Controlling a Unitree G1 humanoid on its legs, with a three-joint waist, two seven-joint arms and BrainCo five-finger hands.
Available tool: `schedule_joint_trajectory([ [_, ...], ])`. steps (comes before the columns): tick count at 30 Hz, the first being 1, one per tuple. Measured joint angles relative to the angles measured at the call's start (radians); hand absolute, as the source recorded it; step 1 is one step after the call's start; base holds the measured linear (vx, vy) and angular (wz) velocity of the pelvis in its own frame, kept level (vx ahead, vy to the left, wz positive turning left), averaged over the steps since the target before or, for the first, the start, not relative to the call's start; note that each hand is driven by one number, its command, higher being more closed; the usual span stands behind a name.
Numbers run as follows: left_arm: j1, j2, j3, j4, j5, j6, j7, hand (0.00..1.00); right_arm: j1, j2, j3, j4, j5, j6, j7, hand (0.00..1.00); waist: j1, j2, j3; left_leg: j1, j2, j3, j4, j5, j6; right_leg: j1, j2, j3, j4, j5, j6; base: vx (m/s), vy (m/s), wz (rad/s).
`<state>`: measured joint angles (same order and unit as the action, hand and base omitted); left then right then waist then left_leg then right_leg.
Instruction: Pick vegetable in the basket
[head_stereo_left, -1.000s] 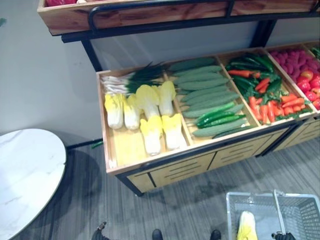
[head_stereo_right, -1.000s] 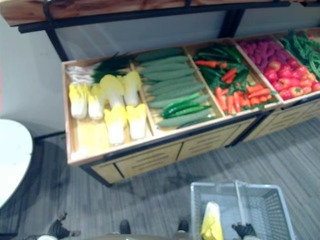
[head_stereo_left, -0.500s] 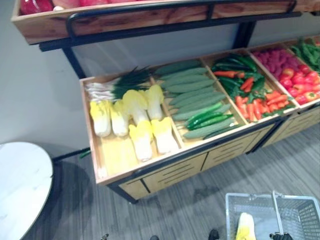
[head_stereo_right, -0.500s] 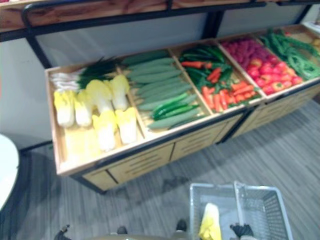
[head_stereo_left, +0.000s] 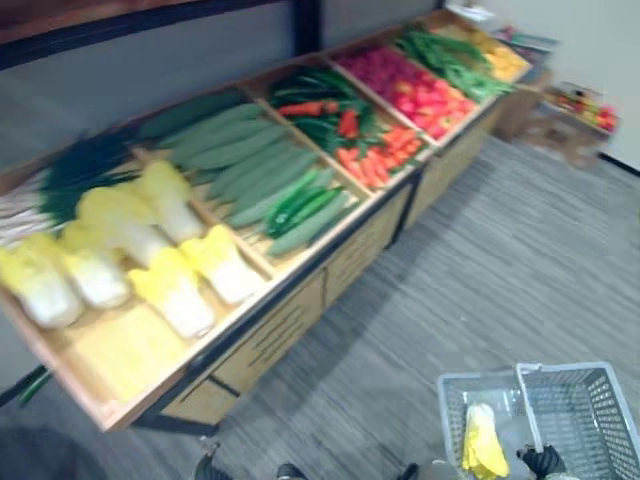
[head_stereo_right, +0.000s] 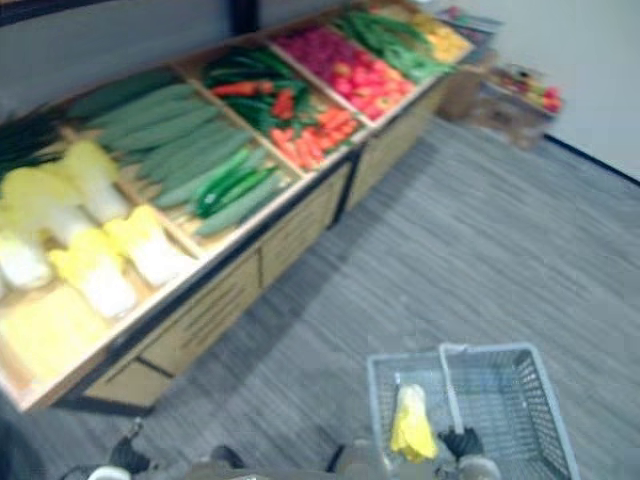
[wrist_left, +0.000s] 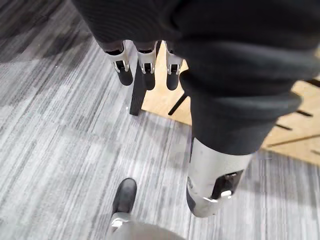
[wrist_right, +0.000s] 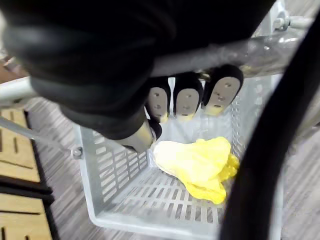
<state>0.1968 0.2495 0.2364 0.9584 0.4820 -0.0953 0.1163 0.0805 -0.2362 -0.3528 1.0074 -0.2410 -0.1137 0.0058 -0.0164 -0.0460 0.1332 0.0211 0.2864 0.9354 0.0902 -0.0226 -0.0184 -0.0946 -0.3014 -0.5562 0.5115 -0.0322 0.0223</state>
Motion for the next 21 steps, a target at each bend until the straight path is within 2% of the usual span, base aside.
schedule_joint_trajectory([
  [1, -0.001, 0.000, 0.008, 0.001, -0.001, 0.007, -0.005, 0.00, -0.017, 0.000, 0.001, 0.006, -0.006, 0.000, 0.000, 1.00, 0.000, -0.016, -0.002, 0.000, 0.012, 0.050, 0.007, 0.018, -0.008, -0.008, -0.002, -0.007, -0.043, -0.013, 0.025, -0.11, -0.285, -1.55],
  [2, -0.005, -0.002, 0.012, 0.003, -0.001, 0.011, -0.006, 0.00, -0.026, -0.004, 0.000, 0.011, -0.006, 0.000, 0.000, 1.00, -0.003, -0.014, 0.003, 0.001, 0.011, 0.066, 0.008, 0.026, -0.015, -0.013, 0.019, -0.021, -0.072, -0.020, 0.028, -0.18, -0.405, -1.70],
  [3, -0.015, -0.024, 0.004, 0.022, 0.000, 0.010, -0.012, 0.00, -0.046, -0.022, -0.006, 0.024, -0.005, 0.001, 0.000, 1.00, 0.003, 0.007, 0.000, -0.002, 0.020, 0.069, -0.013, 0.043, -0.033, -0.001, 0.085, 0.004, -0.203, -0.024, 0.033, -0.17, -0.357, -1.39],
  [4, -0.015, -0.030, 0.004, 0.025, 0.001, 0.010, -0.013, 0.00, -0.053, -0.027, -0.006, 0.024, -0.006, 0.001, 0.000, 1.00, 0.003, 0.009, -0.002, -0.002, 0.019, 0.071, -0.020, 0.051, -0.041, 0.005, 0.107, 0.014, -0.261, -0.029, 0.041, -0.20, -0.422, -1.60],
  [5, -0.026, -0.033, 0.003, 0.032, 0.001, 0.010, -0.013, 0.00, -0.062, -0.031, -0.005, 0.026, -0.007, 0.003, -0.001, 1.00, -0.002, 0.003, 0.001, -0.001, 0.018, 0.095, -0.010, 0.058, -0.053, 0.021, 0.129, 0.020, -0.359, -0.062, 0.059, -0.12, -0.284, -0.92],
  [6, -0.044, -0.042, 0.002, 0.042, 0.001, 0.012, -0.013, 0.00, -0.064, -0.036, -0.003, 0.030, -0.007, 0.006, -0.001, 1.00, -0.006, 0.015, 0.009, -0.001, 0.033, 0.102, 0.002, 0.059, -0.053, 0.026, 0.146, 0.023, -0.383, -0.052, 0.057, -0.14, -0.287, -0.75],
  [8, -0.066, -0.059, -0.007, 0.036, 0.001, 0.007, -0.014, 0.00, -0.025, -0.036, 0.016, 0.032, -0.011, 0.023, -0.001, 1.00, -0.009, 0.034, 0.006, 0.005, 0.098, 0.111, 0.068, 0.058, -0.054, 0.045, 0.194, 0.050, -0.424, -0.041, 0.041, -0.10, -0.185, -0.45],
  [10, -0.078, -0.055, -0.008, 0.036, 0.001, 0.010, -0.012, 0.00, 0.010, -0.030, 0.067, 0.030, -0.018, 0.023, 0.001, 1.00, -0.012, 0.037, 0.008, 0.019, 0.176, 0.124, 0.164, 0.056, -0.056, 0.046, 0.227, 0.070, -0.417, -0.071, 0.012, -0.09, -0.164, -0.46],
  [13, -0.067, -0.059, -0.035, 0.037, 0.001, 0.011, -0.013, 0.00, 0.023, -0.032, 0.086, 0.019, -0.016, 0.021, 0.003, 1.00, -0.013, 0.039, 0.013, 0.035, 0.251, 0.107, 0.278, 0.073, -0.044, 0.048, 0.251, 0.125, -0.395, -0.086, -0.010, -0.02, -0.137, -0.61],
  [14, -0.053, -0.066, -0.041, 0.035, 0.000, 0.008, -0.010, 0.00, 0.024, -0.038, 0.096, 0.012, -0.016, 0.018, 0.004, 1.00, -0.010, 0.037, 0.014, 0.034, 0.260, 0.024, 0.324, 0.106, -0.034, 0.054, 0.253, 0.167, -0.388, -0.086, -0.012, 0.03, -0.085, -0.87],
  [15, -0.046, -0.072, -0.043, 0.019, 0.001, 0.009, -0.005, 0.00, 0.026, -0.044, 0.097, -0.007, -0.016, 0.018, 0.005, 1.00, -0.010, 0.025, 0.023, -0.001, 0.241, -0.124, 0.364, 0.092, -0.064, 0.065, 0.248, 0.213, -0.386, -0.074, -0.019, 0.03, -0.085, -0.87],
  [16, -0.045, -0.078, -0.044, 0.017, 0.001, 0.008, -0.005, 0.00, 0.024, -0.051, 0.097, -0.016, -0.016, 0.018, 0.005, 1.00, -0.010, 0.024, 0.023, -0.017, 0.202, -0.218, 0.361, 0.055, -0.089, 0.065, 0.240, 0.235, -0.387, -0.070, -0.018, 0.05, 0.005, -0.96],
  [17, -0.043, -0.092, -0.044, 0.015, 0.001, 0.002, -0.004, 0.00, 0.009, -0.064, 0.097, -0.020, -0.011, 0.018, 0.005, 1.00, -0.007, 0.028, 0.023, -0.035, 0.106, -0.381, 0.330, -0.008, -0.114, 0.063, 0.225, 0.284, -0.392, -0.062, -0.012, 0.03, 0.060, -1.09],
  [18, -0.036, -0.106, -0.046, 0.015, -0.001, -0.006, -0.003, 0.00, -0.011, -0.073, 0.099, -0.021, -0.005, 0.014, 0.005, 1.00, -0.005, 0.038, 0.023, -0.037, 0.032, -0.481, 0.280, -0.047, -0.120, 0.064, 0.222, 0.324, -0.410, -0.047, -0.005, 0.03, 0.080, -1.18],
  [21, -0.031, -0.128, -0.053, 0.015, -0.006, -0.013, -0.001, 0.00, -0.037, -0.088, 0.106, -0.057, 0.013, 0.009, 0.005, 1.00, -0.001, 0.067, 0.028, -0.041, -0.065, -0.623, 0.113, -0.061, -0.125, 0.050, 0.253, 0.415, -0.440, -0.020, 0.023, 0.01, 0.112, -1.00],
])
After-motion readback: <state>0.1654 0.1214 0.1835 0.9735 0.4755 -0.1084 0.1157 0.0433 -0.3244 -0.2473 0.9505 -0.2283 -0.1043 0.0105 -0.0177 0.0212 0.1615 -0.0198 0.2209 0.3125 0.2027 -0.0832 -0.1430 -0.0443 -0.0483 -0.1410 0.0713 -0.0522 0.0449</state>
